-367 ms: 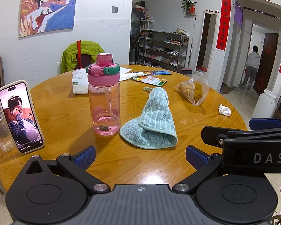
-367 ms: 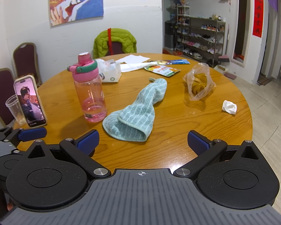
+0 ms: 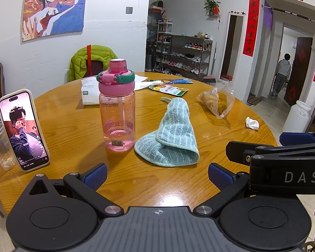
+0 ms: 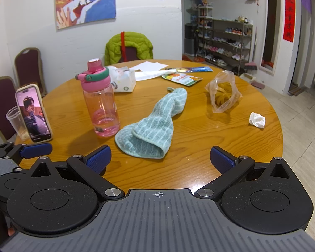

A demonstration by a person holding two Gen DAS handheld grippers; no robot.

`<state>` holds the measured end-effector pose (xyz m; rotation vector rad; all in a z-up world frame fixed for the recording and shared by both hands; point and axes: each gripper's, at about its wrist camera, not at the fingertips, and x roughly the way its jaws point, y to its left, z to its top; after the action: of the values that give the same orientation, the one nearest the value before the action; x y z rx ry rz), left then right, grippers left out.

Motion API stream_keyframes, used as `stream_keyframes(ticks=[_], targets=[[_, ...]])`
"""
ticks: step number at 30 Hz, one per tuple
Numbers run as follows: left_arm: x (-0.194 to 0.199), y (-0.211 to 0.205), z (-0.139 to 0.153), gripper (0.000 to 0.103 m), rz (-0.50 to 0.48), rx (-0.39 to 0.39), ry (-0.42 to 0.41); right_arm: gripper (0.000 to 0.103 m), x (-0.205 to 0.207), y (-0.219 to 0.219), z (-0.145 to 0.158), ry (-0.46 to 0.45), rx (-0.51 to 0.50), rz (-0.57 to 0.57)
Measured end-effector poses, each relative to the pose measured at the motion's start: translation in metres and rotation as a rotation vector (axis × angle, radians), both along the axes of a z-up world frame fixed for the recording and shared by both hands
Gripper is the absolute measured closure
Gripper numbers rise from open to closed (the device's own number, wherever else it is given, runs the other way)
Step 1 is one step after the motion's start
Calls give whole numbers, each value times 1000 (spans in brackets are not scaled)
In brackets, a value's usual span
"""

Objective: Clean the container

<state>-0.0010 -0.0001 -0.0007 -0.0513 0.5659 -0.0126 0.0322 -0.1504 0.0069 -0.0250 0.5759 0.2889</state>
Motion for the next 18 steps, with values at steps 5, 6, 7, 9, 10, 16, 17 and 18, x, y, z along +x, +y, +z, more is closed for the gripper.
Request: stream_keyframes(ticks=[5, 6, 7, 9, 10, 16, 17, 18], targets=[[0, 0, 0, 1, 1, -1, 1, 0, 0, 0, 0, 3, 0, 0], [-1, 0, 0, 1, 1, -1, 1, 0, 0, 0, 0, 3, 0, 0], [-1, 0, 0, 1, 1, -1, 1, 0, 0, 0, 0, 3, -1, 0], [0, 0, -1, 1, 2, -1, 2, 0, 0, 0, 0, 3, -1, 1], [0, 0, -1, 1, 2, -1, 3, 0, 0, 0, -1, 3, -1, 1], [0, 1, -1, 1, 5, -1, 7, 0, 1, 2, -1, 7, -1, 2], [1, 1, -1, 1, 5, -1, 8, 0, 1, 2, -1, 7, -2, 2], [1, 1, -1, 1, 6, -1, 8, 0, 1, 2, -2, 7, -3, 2]])
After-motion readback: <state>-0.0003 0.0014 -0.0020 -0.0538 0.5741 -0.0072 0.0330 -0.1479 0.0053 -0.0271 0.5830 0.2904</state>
